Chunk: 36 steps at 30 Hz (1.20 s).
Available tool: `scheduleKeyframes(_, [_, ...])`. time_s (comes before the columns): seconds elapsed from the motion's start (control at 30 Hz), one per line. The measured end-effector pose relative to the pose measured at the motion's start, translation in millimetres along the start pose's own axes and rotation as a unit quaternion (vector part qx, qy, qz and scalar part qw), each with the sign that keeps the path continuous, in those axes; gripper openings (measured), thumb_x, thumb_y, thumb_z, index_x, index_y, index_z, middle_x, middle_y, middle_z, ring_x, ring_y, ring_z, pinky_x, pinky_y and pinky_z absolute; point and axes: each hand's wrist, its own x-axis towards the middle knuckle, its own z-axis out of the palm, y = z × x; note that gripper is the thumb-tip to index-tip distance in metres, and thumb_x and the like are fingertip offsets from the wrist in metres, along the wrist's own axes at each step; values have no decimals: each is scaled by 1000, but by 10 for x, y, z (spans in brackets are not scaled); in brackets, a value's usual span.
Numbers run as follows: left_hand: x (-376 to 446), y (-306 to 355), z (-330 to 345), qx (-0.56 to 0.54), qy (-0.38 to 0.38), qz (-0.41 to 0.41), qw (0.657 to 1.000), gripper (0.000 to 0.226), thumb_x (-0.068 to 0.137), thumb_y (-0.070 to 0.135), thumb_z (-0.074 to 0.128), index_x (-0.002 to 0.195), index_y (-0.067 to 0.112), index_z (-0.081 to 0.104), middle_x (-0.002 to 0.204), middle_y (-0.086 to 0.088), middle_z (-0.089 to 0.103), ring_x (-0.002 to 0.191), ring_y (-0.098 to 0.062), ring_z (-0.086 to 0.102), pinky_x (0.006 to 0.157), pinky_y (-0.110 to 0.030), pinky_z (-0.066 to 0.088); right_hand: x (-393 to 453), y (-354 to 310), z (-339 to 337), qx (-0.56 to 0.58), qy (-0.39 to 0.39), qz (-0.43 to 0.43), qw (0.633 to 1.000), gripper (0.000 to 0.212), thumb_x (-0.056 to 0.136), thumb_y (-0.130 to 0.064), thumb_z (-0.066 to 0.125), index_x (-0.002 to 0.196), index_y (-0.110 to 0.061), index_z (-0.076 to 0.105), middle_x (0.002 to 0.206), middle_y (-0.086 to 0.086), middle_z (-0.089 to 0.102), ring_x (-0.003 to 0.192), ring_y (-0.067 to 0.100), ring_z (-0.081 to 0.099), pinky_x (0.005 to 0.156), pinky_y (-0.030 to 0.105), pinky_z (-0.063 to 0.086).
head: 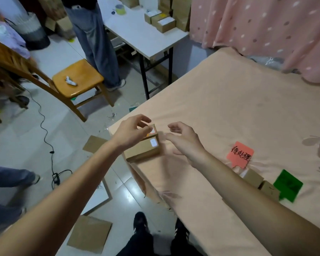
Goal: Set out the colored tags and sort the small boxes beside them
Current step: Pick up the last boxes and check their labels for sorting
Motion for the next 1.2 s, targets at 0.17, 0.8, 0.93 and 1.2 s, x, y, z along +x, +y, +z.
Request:
scheduleKeyframes(0.17, [619, -579, -124, 62, -38, -10, 997, 32, 96, 28, 68, 125, 16, 71, 115, -6, 78, 106, -29, 73, 97, -44, 57, 443, 115, 440, 57, 34, 107, 992, 20, 93, -21, 74, 109, -30, 70, 119, -14, 64, 106, 4, 62, 99, 54, 62])
scheduleKeyframes(0.8, [1410, -1246, 122, 127, -260, 34, 957, 45, 107, 38, 52, 143, 10, 54, 126, -15, 67, 119, -33, 61, 95, -36, 44, 898, 161, 1397, 335, 196, 362, 847, 42, 95, -9, 69, 133, -24, 61, 109, 11, 73, 83, 30, 69, 57, 41, 55])
scheduleKeyframes(0.93, [1340, -885, -68, 73, -203, 67, 974, 46, 105, 36, 56, 142, 9, 52, 125, -12, 65, 112, -26, 59, 92, -35, 44, 829, -202, 1139, 309, 206, 296, 880, 38, 96, -17, 66, 133, -28, 63, 110, 7, 74, 84, 28, 70, 70, 39, 57])
scheduleKeyframes(1.2, [887, -298, -418, -117, -110, 113, 981, 45, 98, 43, 66, 136, 22, 55, 132, 7, 64, 111, -10, 66, 95, -31, 57, 266, -940, 411, 308, 206, 180, 911, 26, 104, -44, 60, 122, -29, 71, 113, -6, 78, 95, 21, 74, 86, 46, 58])
